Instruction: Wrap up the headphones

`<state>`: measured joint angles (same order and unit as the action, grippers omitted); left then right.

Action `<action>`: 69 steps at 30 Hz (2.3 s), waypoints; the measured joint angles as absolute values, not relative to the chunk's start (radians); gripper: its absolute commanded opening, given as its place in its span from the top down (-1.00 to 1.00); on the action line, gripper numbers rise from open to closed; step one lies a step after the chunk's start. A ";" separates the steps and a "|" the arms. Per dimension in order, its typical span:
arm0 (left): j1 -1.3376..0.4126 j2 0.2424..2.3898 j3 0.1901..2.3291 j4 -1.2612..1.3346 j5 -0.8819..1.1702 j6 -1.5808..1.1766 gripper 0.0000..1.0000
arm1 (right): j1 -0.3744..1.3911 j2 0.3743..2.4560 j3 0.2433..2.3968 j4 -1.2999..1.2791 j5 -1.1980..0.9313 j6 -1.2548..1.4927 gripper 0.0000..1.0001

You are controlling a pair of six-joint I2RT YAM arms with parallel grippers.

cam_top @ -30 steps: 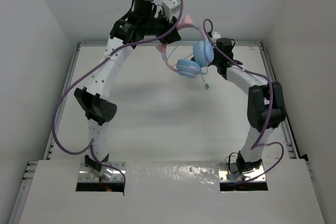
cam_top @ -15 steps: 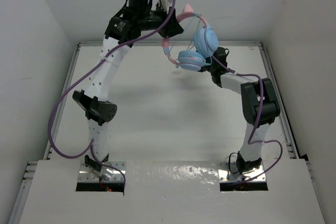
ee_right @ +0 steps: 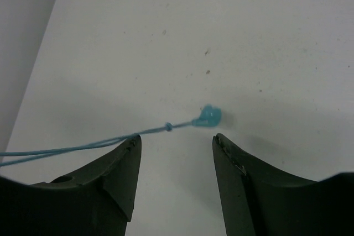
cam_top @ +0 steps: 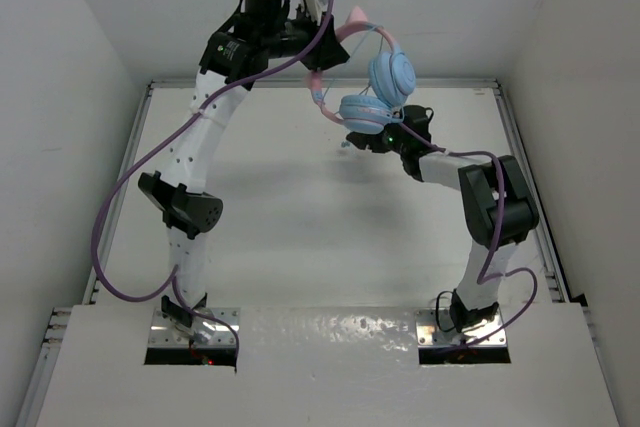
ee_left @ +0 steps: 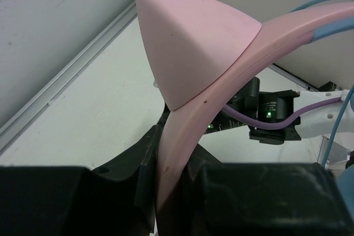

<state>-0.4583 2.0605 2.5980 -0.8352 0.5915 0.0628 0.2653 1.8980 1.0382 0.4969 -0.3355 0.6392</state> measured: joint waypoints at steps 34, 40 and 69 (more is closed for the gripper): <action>-0.417 2.062 2.598 -0.853 0.320 -0.119 1.00 | 0.432 1.957 0.926 0.723 -0.127 0.683 1.00; -0.353 2.067 2.598 -0.860 0.154 -0.279 1.00 | 0.608 1.845 0.863 0.731 -0.051 0.689 1.00; -0.302 2.088 2.518 -0.882 -0.207 -0.313 1.00 | 0.889 1.532 0.793 0.490 0.023 0.411 1.00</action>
<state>-0.3019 2.0880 2.5183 -0.8822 -0.2070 -0.3126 0.8890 1.5318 0.7933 0.4896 0.0235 0.4110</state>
